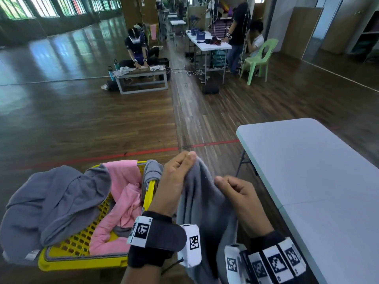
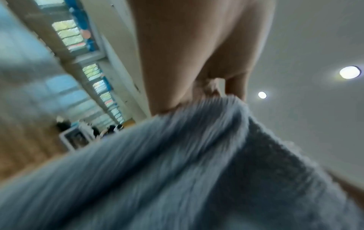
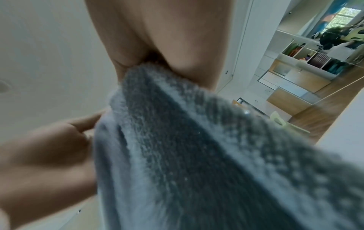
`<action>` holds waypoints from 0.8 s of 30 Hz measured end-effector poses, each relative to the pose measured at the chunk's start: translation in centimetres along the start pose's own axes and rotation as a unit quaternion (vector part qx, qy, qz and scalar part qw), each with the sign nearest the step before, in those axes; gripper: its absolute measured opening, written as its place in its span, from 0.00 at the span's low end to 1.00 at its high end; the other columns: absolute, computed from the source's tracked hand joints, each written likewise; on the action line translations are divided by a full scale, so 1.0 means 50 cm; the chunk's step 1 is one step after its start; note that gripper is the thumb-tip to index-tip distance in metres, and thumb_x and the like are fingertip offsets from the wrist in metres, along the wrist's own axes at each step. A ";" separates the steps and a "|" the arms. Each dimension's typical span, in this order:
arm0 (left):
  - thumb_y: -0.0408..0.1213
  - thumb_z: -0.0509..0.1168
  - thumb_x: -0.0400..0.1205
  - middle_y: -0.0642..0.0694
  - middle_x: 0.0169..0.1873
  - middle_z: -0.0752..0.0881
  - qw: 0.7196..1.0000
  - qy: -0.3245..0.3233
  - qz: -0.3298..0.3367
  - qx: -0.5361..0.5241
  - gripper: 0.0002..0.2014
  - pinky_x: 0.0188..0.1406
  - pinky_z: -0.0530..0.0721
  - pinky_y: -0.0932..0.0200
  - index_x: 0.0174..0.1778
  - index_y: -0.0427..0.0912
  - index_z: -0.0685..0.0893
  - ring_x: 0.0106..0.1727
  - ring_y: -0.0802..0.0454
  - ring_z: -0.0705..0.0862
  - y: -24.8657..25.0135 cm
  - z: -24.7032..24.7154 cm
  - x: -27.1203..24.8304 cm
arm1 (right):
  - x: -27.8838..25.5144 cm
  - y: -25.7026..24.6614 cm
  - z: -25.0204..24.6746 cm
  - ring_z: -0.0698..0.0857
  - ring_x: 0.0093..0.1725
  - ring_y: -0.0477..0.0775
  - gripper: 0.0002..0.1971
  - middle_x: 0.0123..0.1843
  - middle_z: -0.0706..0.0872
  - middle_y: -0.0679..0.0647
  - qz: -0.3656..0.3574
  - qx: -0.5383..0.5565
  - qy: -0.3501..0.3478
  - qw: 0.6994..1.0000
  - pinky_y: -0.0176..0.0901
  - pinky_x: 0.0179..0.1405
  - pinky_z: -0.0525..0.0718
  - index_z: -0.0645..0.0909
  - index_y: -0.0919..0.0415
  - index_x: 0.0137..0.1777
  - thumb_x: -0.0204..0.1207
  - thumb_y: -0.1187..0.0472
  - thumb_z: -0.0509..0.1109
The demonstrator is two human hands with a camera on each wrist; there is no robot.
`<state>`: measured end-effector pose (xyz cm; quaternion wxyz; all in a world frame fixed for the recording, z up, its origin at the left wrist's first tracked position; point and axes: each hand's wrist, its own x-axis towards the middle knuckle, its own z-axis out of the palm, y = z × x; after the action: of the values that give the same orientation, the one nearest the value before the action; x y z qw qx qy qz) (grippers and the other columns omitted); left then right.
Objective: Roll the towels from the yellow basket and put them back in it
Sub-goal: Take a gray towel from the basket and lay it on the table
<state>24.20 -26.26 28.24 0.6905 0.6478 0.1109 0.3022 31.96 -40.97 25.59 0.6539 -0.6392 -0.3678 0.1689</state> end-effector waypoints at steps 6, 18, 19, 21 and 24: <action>0.42 0.63 0.84 0.48 0.32 0.80 0.973 -0.211 -0.060 0.074 0.13 0.40 0.75 0.62 0.35 0.42 0.84 0.38 0.56 0.76 -0.009 0.007 -0.019 | 0.027 -0.028 0.000 0.74 0.31 0.46 0.19 0.28 0.74 0.56 -0.036 0.030 0.033 0.998 0.35 0.33 0.75 0.76 0.71 0.32 0.80 0.58 0.66; 0.48 0.65 0.82 0.45 0.39 0.83 0.967 -0.237 -0.073 0.054 0.16 0.46 0.75 0.56 0.44 0.35 0.86 0.43 0.53 0.78 -0.020 -0.005 -0.009 | 0.030 -0.045 -0.016 0.71 0.28 0.44 0.20 0.25 0.73 0.51 -0.056 -0.019 0.032 0.998 0.34 0.31 0.70 0.73 0.65 0.27 0.78 0.57 0.70; 0.43 0.65 0.82 0.47 0.37 0.84 0.978 -0.197 -0.059 0.015 0.12 0.44 0.76 0.59 0.40 0.39 0.87 0.42 0.55 0.79 -0.013 -0.005 -0.006 | 0.026 -0.037 -0.014 0.70 0.28 0.46 0.22 0.25 0.71 0.52 -0.040 -0.017 0.014 0.999 0.36 0.30 0.69 0.72 0.64 0.27 0.78 0.54 0.70; 0.40 0.65 0.81 0.48 0.31 0.78 0.994 -0.087 -0.028 -0.060 0.10 0.38 0.72 0.59 0.34 0.43 0.82 0.36 0.56 0.74 -0.003 -0.008 0.004 | 0.015 -0.010 -0.007 0.67 0.29 0.50 0.26 0.28 0.68 0.54 0.004 -0.010 -0.017 1.000 0.42 0.30 0.65 0.69 0.65 0.27 0.77 0.46 0.71; 0.45 0.65 0.81 0.45 0.33 0.74 0.996 -0.061 -0.020 -0.068 0.13 0.40 0.71 0.56 0.37 0.39 0.78 0.37 0.55 0.71 -0.002 -0.019 0.015 | 0.006 -0.003 -0.002 0.67 0.30 0.50 0.25 0.29 0.68 0.55 0.018 0.007 -0.009 1.000 0.44 0.31 0.64 0.71 0.61 0.27 0.75 0.43 0.70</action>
<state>24.30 -25.05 28.17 0.7442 0.6144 0.0609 0.2550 32.19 -40.87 25.84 0.6518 -0.6397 -0.3608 0.1893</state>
